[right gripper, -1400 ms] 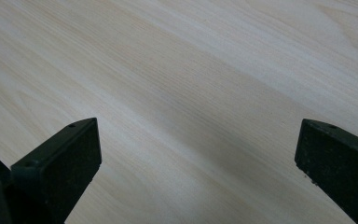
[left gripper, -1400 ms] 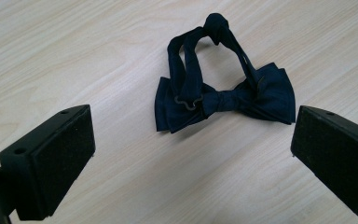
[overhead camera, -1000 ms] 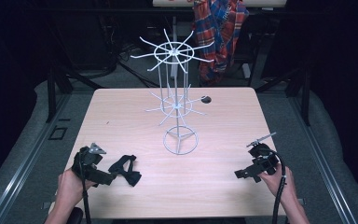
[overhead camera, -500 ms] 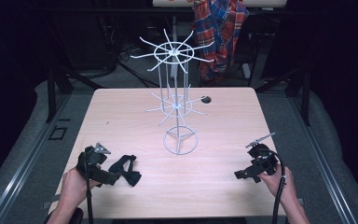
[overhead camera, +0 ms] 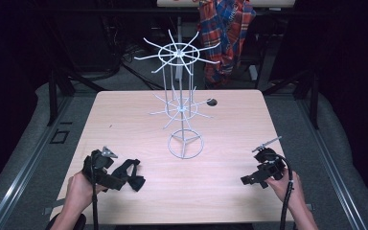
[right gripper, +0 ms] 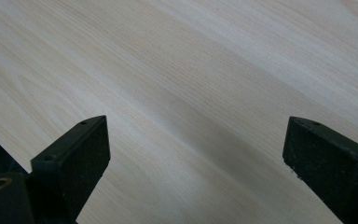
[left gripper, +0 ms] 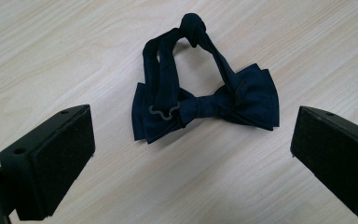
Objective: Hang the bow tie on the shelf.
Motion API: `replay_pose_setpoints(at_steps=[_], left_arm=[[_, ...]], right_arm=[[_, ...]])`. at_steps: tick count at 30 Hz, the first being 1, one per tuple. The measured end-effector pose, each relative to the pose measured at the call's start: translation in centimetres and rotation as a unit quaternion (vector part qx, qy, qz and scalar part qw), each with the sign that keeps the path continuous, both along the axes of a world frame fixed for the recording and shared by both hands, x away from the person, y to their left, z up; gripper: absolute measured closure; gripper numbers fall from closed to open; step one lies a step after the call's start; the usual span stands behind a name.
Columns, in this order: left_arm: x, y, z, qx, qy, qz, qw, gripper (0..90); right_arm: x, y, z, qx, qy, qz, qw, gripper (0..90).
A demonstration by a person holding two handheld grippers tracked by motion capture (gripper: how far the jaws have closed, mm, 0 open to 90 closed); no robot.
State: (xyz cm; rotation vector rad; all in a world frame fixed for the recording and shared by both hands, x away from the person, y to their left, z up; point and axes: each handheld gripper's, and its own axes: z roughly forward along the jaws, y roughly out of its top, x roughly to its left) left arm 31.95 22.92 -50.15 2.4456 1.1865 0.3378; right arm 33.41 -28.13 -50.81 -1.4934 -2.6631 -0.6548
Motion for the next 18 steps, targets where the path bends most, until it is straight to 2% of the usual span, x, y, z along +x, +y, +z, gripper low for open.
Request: replay_pose_setpoints(at_steps=[9,10,12,13,14,18], left_arm=[[0.6,-1.4,-0.4,0.006,0.010,-0.014,0.9998,0.0],[0.7,-1.6,-0.5,0.005,0.014,-0.016,0.9998,0.0],[0.8,-1.7,-0.5,0.006,0.016,-0.018,0.9997,0.0],[1.0,-2.0,-0.8,0.004,0.026,-0.021,0.9994,0.0],[1.0,-2.0,-0.8,0.004,0.026,-0.021,0.9994,0.0],[1.4,-2.3,-1.3,0.006,0.037,-0.023,0.9990,0.0]], right_arm=[[0.0,0.0,-0.1,-0.002,0.000,0.003,1.0000,7.8],[-0.2,0.2,-0.2,0.002,-0.005,-0.010,0.9999,7.8],[-0.2,0.2,-0.2,0.006,-0.003,-0.011,0.9999,7.9],[-0.1,0.3,-0.3,0.006,-0.001,-0.010,0.9999,7.9],[0.0,0.2,-0.2,0.004,0.005,0.001,1.0000,8.0],[0.1,0.1,-0.3,0.002,0.006,0.005,1.0000,8.1]])
